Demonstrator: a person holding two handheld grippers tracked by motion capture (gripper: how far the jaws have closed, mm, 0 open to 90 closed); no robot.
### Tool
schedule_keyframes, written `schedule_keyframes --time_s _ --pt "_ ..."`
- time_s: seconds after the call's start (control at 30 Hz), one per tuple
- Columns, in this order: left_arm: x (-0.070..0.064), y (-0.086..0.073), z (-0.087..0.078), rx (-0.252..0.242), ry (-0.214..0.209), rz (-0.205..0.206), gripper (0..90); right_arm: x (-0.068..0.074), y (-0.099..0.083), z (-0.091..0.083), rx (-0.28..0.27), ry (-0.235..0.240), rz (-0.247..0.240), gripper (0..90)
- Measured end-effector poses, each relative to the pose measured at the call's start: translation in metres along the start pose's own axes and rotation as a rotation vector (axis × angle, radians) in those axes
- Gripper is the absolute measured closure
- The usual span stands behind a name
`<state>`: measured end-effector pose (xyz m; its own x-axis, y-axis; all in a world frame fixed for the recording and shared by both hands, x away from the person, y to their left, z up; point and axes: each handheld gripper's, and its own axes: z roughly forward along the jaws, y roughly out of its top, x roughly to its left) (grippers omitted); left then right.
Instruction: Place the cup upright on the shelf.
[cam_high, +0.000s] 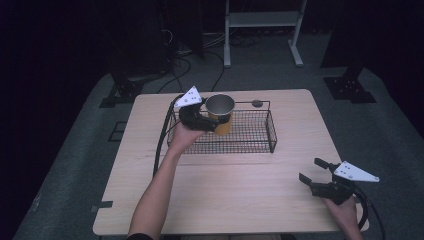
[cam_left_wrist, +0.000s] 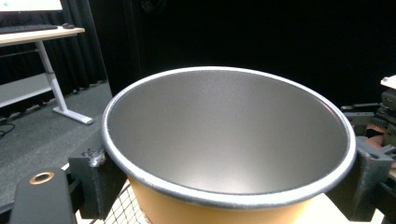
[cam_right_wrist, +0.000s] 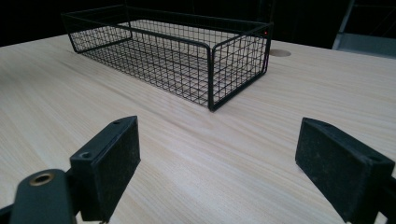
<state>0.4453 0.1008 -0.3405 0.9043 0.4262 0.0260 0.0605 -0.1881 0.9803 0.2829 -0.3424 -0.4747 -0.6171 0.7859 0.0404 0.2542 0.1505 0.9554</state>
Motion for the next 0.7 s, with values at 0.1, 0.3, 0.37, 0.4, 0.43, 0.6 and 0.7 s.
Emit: schedule_keyframes --time_s 0.1,0.3,0.37,0.4,0.43,0.6,0.7 --pt "0.004 -0.001 0.001 -0.004 0.001 -0.010 12.9 0.000 0.000 0.000 0.000 0.000 0.003 12.9" --pt "0.011 -0.004 0.004 -0.006 0.003 -0.029 12.9 0.001 0.000 0.001 0.006 0.001 -0.009 12.9" --pt "0.015 -0.006 0.006 -0.007 0.010 -0.028 12.9 0.001 0.000 0.001 0.006 0.001 -0.005 12.9" --pt "0.015 -0.006 0.006 -0.007 0.010 -0.028 12.9 0.001 0.000 0.001 0.006 0.001 -0.005 12.9" --pt "0.017 -0.006 0.007 -0.001 0.013 -0.031 12.9 0.000 0.000 0.001 0.005 0.001 -0.002 12.9" --pt "0.025 -0.006 0.014 0.023 0.008 -0.035 12.9 0.001 0.000 0.001 0.005 0.002 -0.007 12.9" --pt "0.026 -0.006 0.016 0.030 0.007 -0.029 12.9 0.000 0.000 0.001 0.004 0.004 -0.002 12.9"
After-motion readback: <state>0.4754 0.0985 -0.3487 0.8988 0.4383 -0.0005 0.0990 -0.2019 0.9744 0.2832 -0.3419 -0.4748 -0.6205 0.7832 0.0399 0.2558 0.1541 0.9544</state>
